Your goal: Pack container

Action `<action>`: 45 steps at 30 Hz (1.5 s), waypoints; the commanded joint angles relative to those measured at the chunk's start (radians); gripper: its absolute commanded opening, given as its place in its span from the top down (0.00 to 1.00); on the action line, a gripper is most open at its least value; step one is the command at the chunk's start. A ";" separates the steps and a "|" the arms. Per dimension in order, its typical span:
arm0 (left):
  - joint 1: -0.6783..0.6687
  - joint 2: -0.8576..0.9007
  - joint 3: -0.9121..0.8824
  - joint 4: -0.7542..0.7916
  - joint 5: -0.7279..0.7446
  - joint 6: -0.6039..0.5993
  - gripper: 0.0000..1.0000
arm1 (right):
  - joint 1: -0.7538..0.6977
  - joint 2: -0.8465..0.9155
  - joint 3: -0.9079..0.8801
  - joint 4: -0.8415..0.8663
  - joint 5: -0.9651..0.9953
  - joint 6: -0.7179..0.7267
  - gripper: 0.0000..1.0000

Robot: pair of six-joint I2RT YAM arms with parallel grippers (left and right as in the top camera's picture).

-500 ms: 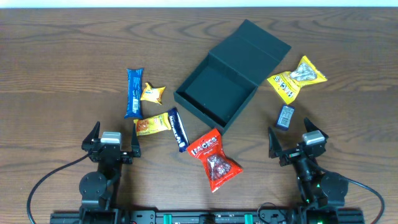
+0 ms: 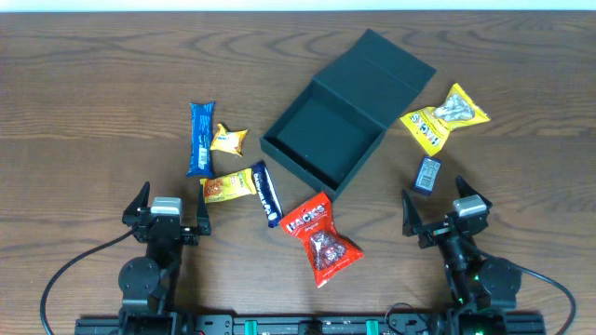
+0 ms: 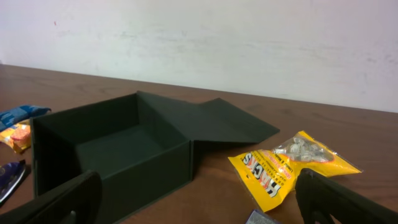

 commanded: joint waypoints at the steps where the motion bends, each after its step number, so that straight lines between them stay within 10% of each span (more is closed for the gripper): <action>1: 0.003 -0.006 -0.014 -0.052 -0.019 -0.007 0.05 | 0.001 -0.006 -0.004 -0.003 0.010 0.013 0.01; 30: 0.003 -0.006 -0.014 -0.052 -0.019 -0.007 0.05 | 0.001 -0.006 0.005 0.065 -0.023 0.068 0.01; 45: 0.003 -0.006 -0.014 -0.052 -0.019 -0.007 0.05 | 0.001 0.171 0.393 -0.331 0.326 0.132 0.01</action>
